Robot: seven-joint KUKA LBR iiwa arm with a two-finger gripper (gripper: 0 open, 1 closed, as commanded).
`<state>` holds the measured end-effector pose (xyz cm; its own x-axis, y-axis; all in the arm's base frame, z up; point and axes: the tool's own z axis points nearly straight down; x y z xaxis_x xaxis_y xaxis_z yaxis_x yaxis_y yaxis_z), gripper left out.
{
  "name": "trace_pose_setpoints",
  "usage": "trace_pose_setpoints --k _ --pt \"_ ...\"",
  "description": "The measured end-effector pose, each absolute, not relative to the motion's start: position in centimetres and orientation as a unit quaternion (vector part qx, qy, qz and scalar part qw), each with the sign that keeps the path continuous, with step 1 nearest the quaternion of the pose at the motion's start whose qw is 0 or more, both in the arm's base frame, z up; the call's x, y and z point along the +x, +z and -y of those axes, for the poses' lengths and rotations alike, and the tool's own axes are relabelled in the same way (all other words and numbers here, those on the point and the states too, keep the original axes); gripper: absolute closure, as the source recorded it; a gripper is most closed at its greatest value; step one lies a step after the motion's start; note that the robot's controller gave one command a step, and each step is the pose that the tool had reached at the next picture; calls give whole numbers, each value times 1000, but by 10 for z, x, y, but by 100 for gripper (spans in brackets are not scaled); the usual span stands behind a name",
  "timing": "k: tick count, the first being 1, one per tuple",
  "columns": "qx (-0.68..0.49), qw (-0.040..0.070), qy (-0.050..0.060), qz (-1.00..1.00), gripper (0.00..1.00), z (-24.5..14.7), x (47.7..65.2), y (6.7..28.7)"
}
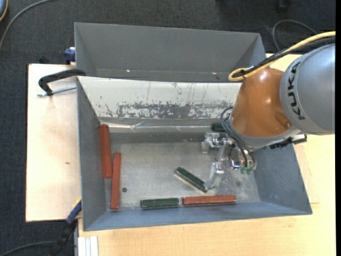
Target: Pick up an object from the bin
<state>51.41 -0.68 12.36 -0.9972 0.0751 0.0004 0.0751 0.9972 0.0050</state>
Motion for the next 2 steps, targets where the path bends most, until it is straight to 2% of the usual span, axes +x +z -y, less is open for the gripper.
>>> trace_pose_setpoints --k 1,2 --pt "-39 2 -1 999 0 -32 511 68" --pt "-40 0 -1 999 100 -29 512 70"
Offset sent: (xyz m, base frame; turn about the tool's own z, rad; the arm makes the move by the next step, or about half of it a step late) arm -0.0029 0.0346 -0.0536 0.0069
